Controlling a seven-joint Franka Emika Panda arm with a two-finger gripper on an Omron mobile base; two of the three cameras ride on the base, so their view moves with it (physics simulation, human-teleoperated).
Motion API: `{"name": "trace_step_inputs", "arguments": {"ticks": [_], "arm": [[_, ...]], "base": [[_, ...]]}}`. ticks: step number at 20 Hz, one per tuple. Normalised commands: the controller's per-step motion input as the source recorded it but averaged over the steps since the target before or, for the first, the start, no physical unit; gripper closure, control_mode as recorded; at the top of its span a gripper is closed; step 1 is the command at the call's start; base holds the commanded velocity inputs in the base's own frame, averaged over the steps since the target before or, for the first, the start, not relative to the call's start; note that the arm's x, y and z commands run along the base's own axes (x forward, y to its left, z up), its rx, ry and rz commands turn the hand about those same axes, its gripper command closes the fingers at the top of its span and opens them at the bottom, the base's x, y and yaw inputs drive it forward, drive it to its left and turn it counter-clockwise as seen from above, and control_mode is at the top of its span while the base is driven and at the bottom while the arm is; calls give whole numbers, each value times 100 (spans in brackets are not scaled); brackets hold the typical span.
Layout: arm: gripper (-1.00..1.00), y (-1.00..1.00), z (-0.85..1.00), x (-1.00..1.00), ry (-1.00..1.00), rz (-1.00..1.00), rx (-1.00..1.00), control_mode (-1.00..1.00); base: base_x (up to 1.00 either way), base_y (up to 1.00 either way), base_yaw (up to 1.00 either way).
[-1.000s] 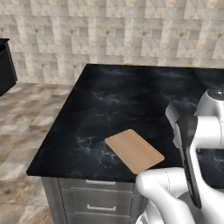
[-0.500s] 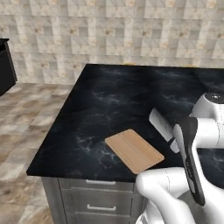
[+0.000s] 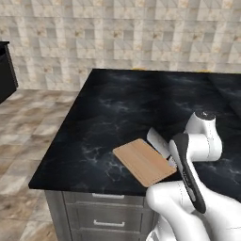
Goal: Pick up the knife from the drawer and place it on the cutting board. Then place the meat from the plate to the cutting board.
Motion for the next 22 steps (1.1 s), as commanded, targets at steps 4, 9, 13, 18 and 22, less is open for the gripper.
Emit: {"name": "trace_step_inputs", "arguments": {"ticks": [4, 9, 13, 18, 22], "arm": [[100, 0, -47, 67, 12, 0, 0, -100], [100, 0, -51, 52, 8, 1, 0, -100], [100, -4, -46, 41, 0, 5, 0, -100], [100, -1, -36, 49, 0, 5, 0, -100], [100, 0, -45, 10, 6, 1, 3, -100]], "base": [[0, 0, 0], [0, 0, 0], [0, 0, 0], [0, 0, 0], [0, 0, 0]]}}
